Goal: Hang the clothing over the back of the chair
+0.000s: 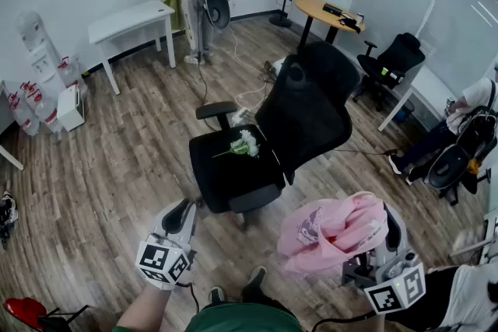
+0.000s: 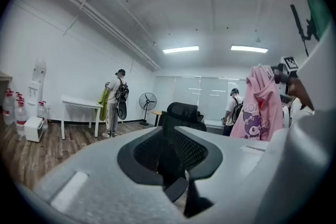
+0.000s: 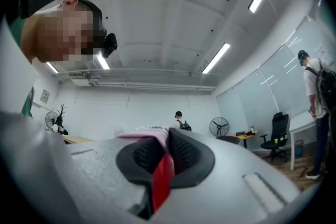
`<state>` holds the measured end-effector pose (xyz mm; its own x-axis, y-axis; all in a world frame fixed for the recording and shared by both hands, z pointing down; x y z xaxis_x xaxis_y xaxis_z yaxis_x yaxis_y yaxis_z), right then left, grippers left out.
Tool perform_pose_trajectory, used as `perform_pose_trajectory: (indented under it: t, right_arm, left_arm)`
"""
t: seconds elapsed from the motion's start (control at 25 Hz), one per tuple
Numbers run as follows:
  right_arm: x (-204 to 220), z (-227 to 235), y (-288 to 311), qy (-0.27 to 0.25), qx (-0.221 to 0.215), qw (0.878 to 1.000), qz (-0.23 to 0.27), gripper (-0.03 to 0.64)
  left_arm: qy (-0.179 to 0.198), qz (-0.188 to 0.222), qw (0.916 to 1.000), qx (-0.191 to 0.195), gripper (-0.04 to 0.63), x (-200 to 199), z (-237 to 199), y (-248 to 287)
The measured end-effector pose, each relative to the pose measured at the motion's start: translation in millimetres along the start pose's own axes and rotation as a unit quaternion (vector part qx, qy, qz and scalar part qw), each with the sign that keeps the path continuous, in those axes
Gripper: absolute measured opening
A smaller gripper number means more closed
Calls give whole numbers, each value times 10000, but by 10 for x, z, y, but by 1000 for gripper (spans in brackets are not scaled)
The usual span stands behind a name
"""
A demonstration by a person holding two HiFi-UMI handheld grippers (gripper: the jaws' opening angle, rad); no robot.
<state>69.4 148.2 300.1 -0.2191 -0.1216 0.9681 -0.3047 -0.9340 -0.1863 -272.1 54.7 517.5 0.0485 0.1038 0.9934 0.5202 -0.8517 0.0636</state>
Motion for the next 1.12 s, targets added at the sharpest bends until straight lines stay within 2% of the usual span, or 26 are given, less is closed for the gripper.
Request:
perform_pose_trajectory:
  t: [0.12, 0.2, 0.36, 0.48, 0.8, 1.12]
  right_arm:
    - [187, -370, 66, -30, 38, 9999, -90, 17]
    - [271, -606, 70, -34, 52, 9998, -177, 17]
    - [286, -969, 71, -45, -51, 9996, -290, 17]
    - [282, -1088, 64, -46, -186, 9995, -267, 17]
    - [261, -1023, -43, -56, -384, 9991, -163, 17]
    - [-80, -471, -168, -24, -612, 9981, 85, 18]
  left_arm:
    - [171, 19, 9999, -11, 71, 16, -342, -176]
    - [125, -8, 9999, 24, 71, 41, -465, -308]
    - [41, -8, 9999, 138, 71, -23, -513, -555]
    - [71, 29, 9999, 83, 71, -77, -532, -660]
    - [118, 83, 9998, -153, 69, -149, -454, -768]
    - [437, 273, 9983, -284, 67, -556, 67, -565]
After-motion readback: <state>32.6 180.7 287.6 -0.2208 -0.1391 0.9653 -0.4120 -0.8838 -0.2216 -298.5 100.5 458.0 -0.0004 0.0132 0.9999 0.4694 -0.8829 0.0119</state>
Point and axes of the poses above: the fingertips, and each gripper's own axes: y forward along the fingers, z to its right, x out of its underside, the point moved 3 cm from there along -y, backward along the fingers, and after that the axes turned 5 degrees about y, right-handed, at the moved point
